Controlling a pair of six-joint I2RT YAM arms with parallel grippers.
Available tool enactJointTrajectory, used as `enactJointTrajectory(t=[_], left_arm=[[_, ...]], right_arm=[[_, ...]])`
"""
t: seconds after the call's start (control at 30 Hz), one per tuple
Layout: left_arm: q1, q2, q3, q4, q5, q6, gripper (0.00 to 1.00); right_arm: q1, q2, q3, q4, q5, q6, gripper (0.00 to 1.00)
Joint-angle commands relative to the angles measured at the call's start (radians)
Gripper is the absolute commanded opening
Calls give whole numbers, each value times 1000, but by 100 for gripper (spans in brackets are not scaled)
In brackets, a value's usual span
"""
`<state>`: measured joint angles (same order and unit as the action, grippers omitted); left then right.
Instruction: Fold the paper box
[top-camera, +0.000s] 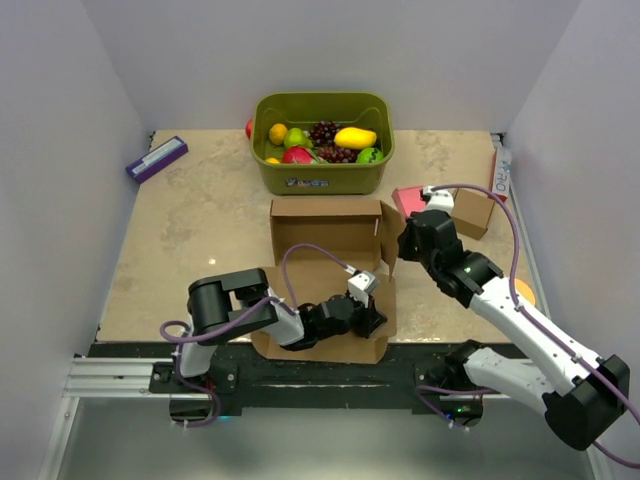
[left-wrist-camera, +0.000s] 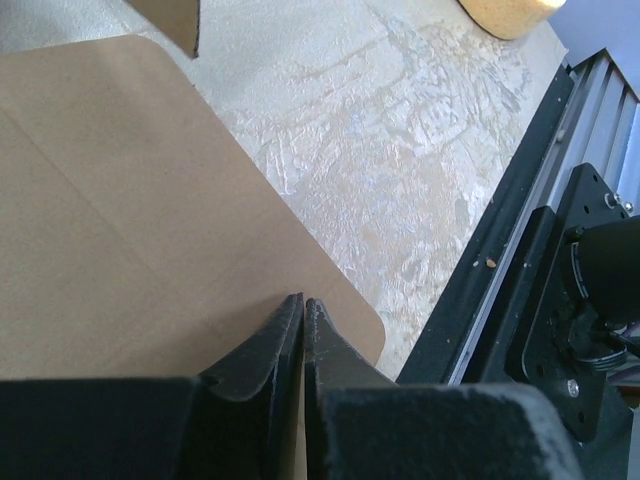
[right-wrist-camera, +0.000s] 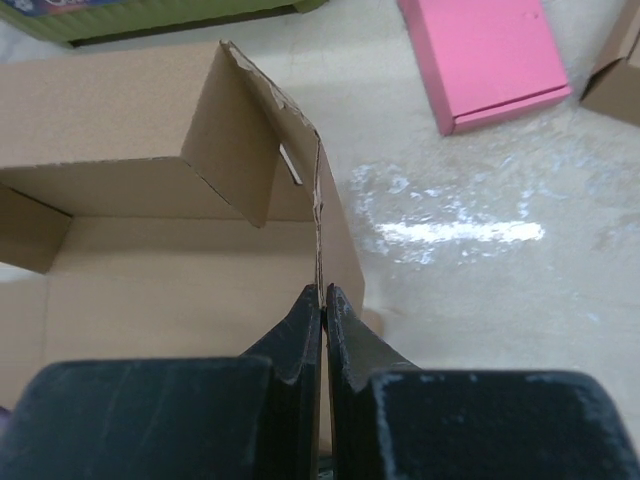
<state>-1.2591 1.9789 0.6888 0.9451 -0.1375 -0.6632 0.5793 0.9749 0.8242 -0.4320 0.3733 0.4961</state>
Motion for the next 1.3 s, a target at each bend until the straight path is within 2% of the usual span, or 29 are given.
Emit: enactJointTrajectory(t=[0.0, 0.2, 0.27, 0.4, 0.5, 0.53, 0.6, 0.63, 0.73, 0.83, 0.97, 1.07, 1.13, 1.27], left_arm=[[-6, 44, -11, -9, 18, -9, 9], [-8, 58, -18, 0, 19, -12, 8], [-6, 64, -25, 12, 24, -13, 8], [-6, 69, -37, 26, 29, -16, 7], [-6, 64, -44, 32, 29, -9, 7], [-6, 61, -46, 29, 29, -4, 7], [-6, 51, -52, 26, 29, 14, 7], [-6, 41, -57, 26, 27, 17, 7], [-6, 11, -87, 41, 36, 39, 7], [-6, -34, -101, 26, 50, 80, 7], [-6, -115, -104, -34, 52, 141, 7], [-6, -156, -94, -91, 39, 162, 7], [-6, -170, -94, -115, 30, 163, 7], [-6, -172, -98, -120, 24, 137, 7]], right_arm=[[-1, -27, -52, 117, -99, 188, 0], [13, -91, -200, 239, -139, 340, 0], [19, -110, -215, 248, -131, 351, 0], [24, -123, -195, 214, -123, 323, 7], [22, -113, -163, 174, -119, 286, 23], [24, -111, -142, 161, -116, 279, 36], [22, -117, -113, 103, -84, 253, 50], [21, -123, -82, 81, -82, 245, 62], [21, -162, -14, 18, -27, 190, 77], [19, -173, 78, -51, 24, 133, 84], [2, -95, 187, -120, 84, 40, 91], [-19, -41, 208, -58, -29, -63, 93], [-18, -33, 165, -4, -139, -106, 93], [-19, -54, 49, 93, -191, -137, 93]])
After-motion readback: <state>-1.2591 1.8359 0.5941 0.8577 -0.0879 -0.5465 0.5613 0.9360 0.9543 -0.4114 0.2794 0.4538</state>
